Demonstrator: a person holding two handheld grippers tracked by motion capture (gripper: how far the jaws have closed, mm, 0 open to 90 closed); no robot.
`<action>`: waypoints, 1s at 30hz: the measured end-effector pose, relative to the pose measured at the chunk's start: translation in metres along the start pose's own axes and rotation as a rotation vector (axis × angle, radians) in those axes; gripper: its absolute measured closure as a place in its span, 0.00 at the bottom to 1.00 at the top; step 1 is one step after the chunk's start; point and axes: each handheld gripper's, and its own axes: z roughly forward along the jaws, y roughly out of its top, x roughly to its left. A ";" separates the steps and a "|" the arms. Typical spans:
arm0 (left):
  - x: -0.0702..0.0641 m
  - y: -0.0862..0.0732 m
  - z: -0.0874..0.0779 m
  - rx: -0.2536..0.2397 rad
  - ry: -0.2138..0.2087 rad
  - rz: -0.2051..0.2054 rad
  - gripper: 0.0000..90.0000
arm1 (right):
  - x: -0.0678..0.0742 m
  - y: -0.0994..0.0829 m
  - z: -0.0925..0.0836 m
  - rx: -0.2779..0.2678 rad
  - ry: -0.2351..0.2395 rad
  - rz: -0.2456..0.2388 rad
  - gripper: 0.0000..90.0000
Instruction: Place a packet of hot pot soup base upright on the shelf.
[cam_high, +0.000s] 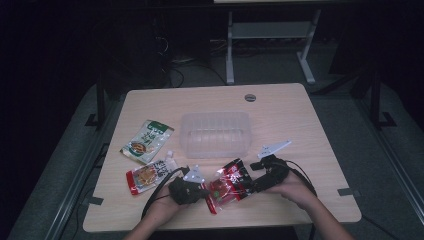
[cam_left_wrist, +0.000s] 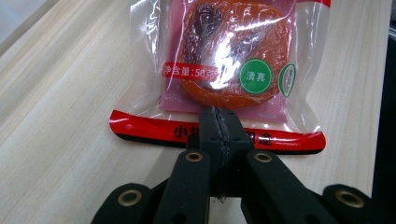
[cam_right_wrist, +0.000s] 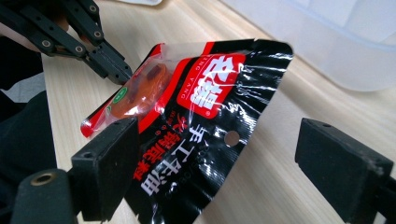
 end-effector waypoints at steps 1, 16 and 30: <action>0.000 0.000 0.000 -0.001 -0.001 -0.004 0.99 | 0.000 0.000 0.002 0.007 0.001 0.002 0.15; 0.000 0.000 -0.001 0.009 0.000 -0.010 1.00 | 0.004 -0.002 0.018 0.020 0.085 0.024 0.31; -0.002 -0.002 -0.001 0.002 0.014 -0.008 1.00 | -0.001 0.001 0.013 -0.017 0.109 0.022 0.65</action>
